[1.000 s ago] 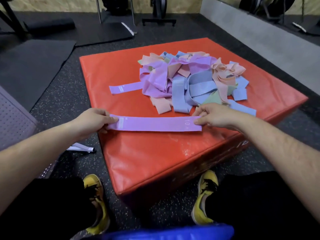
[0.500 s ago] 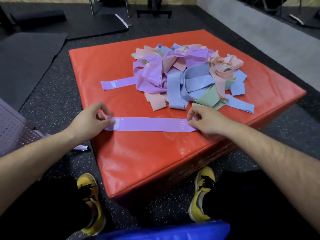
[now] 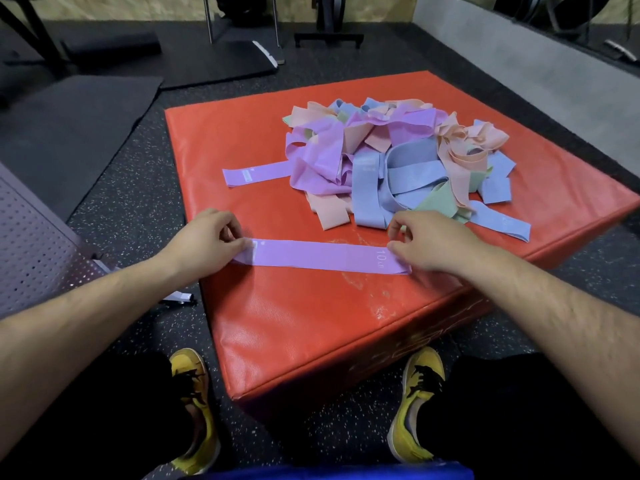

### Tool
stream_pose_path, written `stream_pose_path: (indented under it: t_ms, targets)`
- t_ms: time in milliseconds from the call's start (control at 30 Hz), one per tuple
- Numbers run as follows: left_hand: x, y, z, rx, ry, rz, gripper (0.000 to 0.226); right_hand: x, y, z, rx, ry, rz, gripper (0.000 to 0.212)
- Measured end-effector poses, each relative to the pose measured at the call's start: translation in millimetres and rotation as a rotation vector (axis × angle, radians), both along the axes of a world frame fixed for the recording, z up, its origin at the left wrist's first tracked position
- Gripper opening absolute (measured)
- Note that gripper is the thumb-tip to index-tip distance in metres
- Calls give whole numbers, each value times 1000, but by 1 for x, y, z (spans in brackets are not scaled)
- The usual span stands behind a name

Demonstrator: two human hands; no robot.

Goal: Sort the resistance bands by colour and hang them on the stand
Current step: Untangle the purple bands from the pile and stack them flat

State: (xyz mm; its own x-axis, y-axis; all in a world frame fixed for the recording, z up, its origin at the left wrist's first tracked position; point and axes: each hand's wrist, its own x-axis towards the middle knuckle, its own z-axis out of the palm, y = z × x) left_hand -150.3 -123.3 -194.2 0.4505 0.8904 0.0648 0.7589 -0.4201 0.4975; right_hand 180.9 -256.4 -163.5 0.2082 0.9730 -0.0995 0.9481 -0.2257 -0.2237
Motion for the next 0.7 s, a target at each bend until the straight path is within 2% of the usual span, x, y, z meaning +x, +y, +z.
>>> stream_pose_path:
  t_ms: [267,533,700]
  targets:
    - [26,41,14,56,-13,35,17,-62,75,33,177,94,113,5]
    - [47,108,0,39,278,216,41,-110,153,15,187,159,164,22]
    - [63,123,-10,79,273,268,35,-111,173,6,176,145,143,25]
